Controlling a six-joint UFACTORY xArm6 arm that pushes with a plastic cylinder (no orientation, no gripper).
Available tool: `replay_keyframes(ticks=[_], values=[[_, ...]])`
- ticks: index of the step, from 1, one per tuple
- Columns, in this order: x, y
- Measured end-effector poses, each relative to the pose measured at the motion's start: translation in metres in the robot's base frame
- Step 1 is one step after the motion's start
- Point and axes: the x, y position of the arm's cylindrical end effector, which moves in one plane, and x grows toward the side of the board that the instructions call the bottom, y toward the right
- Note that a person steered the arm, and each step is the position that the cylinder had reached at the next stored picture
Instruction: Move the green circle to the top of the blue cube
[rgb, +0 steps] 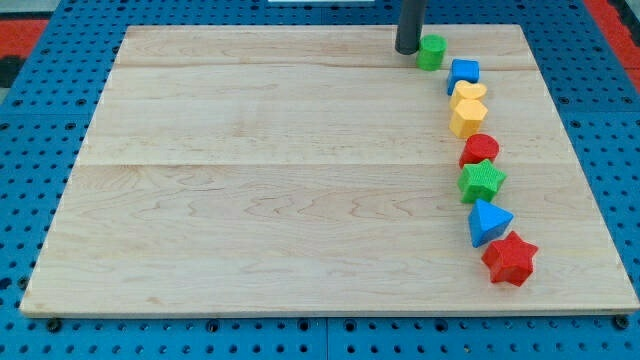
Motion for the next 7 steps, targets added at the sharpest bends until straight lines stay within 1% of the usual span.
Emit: replay_keyframes(ticks=[1,3,4,5,6,7], values=[[0.009,0.006],[0.009,0.037],[0.009,0.042],[0.009,-0.013],[0.009,-0.051],[0.009,-0.051]])
